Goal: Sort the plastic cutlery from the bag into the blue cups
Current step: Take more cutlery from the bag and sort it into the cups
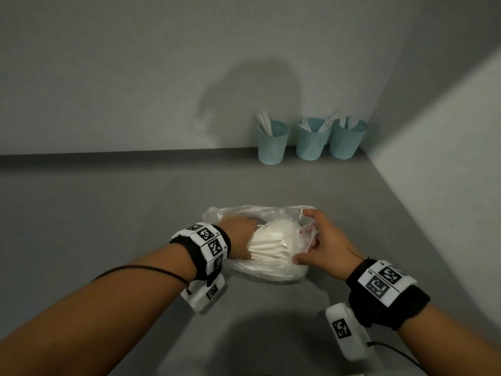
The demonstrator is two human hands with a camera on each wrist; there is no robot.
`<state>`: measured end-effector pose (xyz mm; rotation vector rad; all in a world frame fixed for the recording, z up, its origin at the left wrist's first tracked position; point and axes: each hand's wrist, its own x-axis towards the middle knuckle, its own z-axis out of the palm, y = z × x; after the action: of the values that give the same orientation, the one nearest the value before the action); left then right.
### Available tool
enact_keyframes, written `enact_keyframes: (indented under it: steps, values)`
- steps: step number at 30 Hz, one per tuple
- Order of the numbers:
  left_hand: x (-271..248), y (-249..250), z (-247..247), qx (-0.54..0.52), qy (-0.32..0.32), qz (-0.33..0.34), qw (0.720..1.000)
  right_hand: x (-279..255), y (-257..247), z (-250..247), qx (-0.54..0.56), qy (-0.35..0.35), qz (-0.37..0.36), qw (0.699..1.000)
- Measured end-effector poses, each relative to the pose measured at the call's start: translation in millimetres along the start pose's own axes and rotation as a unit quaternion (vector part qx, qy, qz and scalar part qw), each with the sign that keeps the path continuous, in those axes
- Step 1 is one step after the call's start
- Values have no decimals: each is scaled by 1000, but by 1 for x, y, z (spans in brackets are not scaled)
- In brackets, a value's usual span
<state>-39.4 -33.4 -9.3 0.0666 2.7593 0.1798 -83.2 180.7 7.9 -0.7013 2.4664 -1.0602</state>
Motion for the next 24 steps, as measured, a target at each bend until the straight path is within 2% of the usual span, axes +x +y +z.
enact_keyframes:
  steps: [2, 7, 11, 13, 16, 21, 24]
  values:
    - [-2, -3, 2, -37, 12, 21, 999, 3, 3, -7, 5, 10, 6, 1000]
    - [-6, -10, 3, -51, -27, -10, 998, 8, 7, -17, 20, 12, 14, 1000]
    - [-11, -5, -5, 21, -1, -8, 1000, 14, 2, -21, 28, 24, 6, 999]
    - [-10, 3, -8, 65, 6, -11, 998, 16, -3, -21, -4, 25, -12, 1000]
    - [-2, 18, -11, 116, -5, -39, 992, 18, -11, -17, -34, 5, -34, 999]
    - [10, 44, -15, 116, -42, -64, 990, 20, -10, -9, -38, -15, -32, 999]
    - [11, 50, -16, 130, -45, -53, 989, 20, -7, -12, -42, -7, -23, 999]
